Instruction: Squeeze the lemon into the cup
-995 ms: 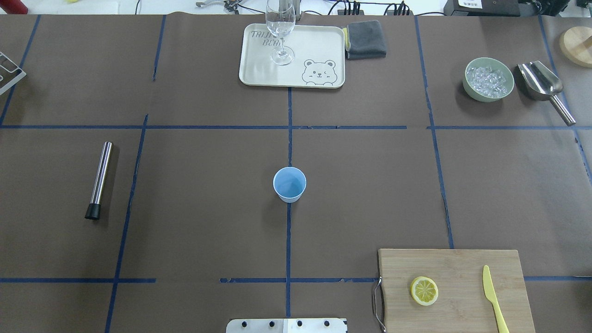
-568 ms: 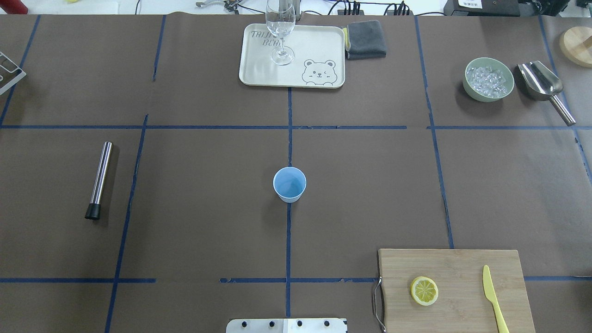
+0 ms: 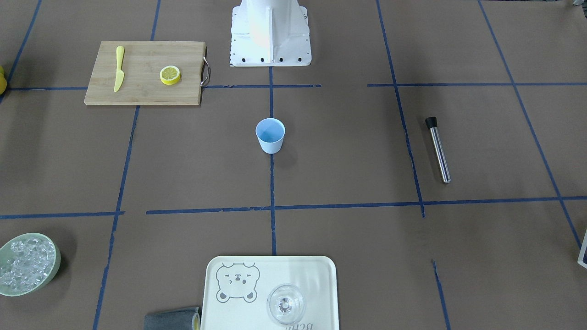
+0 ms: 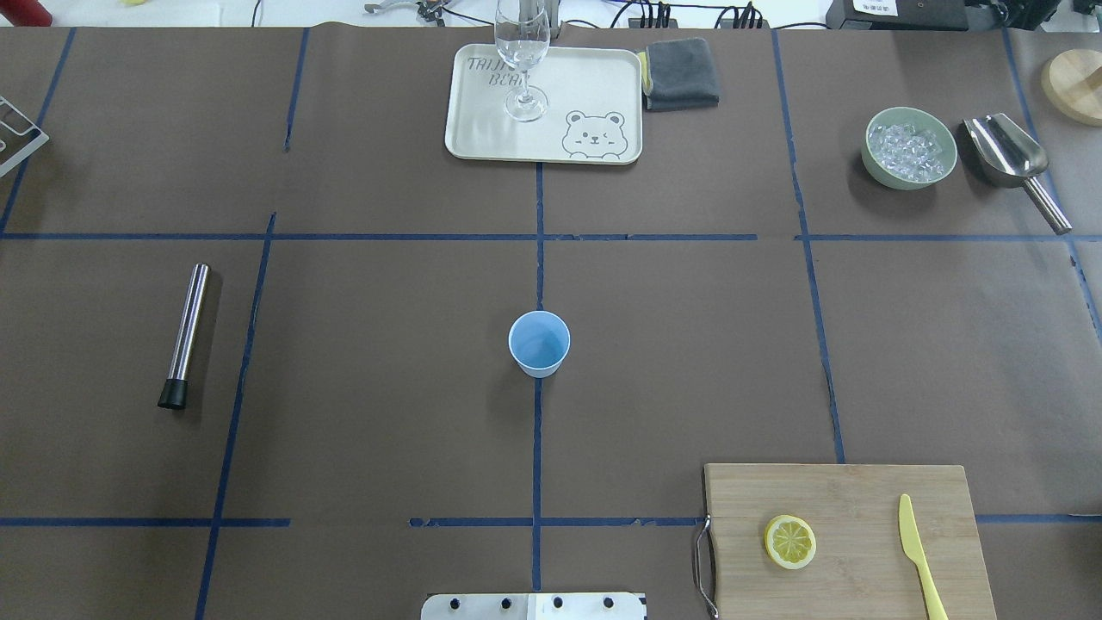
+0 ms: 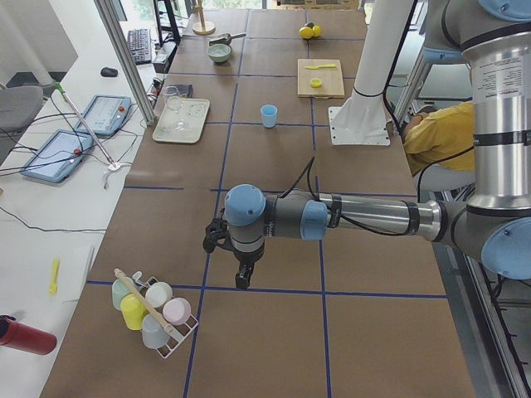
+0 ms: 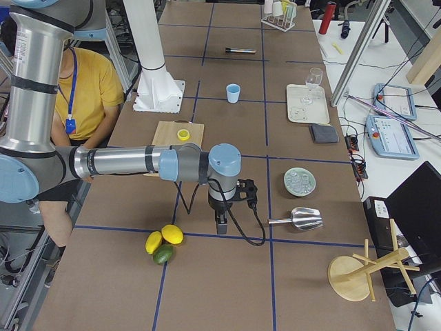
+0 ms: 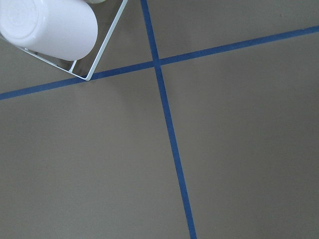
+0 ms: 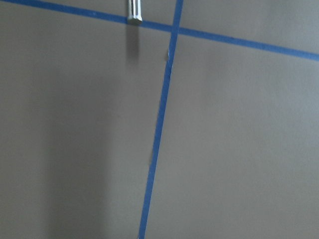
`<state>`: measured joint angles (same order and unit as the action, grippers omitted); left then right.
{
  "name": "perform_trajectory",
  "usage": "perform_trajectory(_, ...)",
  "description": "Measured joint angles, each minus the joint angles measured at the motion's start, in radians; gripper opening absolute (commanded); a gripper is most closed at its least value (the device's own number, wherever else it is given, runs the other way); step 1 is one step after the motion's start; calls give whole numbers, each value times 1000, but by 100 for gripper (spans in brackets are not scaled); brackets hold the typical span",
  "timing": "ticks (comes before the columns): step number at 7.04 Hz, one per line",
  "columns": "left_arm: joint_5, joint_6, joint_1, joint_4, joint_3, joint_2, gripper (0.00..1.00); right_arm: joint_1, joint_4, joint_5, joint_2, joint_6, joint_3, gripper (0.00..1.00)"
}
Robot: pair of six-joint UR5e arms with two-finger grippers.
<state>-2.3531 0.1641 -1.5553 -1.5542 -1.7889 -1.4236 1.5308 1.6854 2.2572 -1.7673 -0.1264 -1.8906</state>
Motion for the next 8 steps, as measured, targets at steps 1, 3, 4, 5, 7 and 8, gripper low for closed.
perform_trajectory(1, 0, 0, 1, -3, -1, 0, 100, -6, 1, 2, 50, 4, -5, 100)
perform_trajectory(3, -1, 1, 1, -8, -2, -2, 100, -20, 1, 63, 105, 72, -38, 100)
perform_trajectory(4, -2, 1, 1, -8, -2, -3, 100, -60, -6, 78, 112, 154, -80, 100)
perform_trajectory(5, -2, 1, 1, -8, -3, -3, 100, -138, -41, 72, 115, 271, -132, 100)
perform_trajectory(7, -2, 0, 1, -7, -3, -2, 100, -352, -183, -13, 112, 552, -219, 100)
perform_trajectory(8, -2, 0, 1, -7, -3, -1, 100, -473, -215, -89, 115, 673, -259, 100)
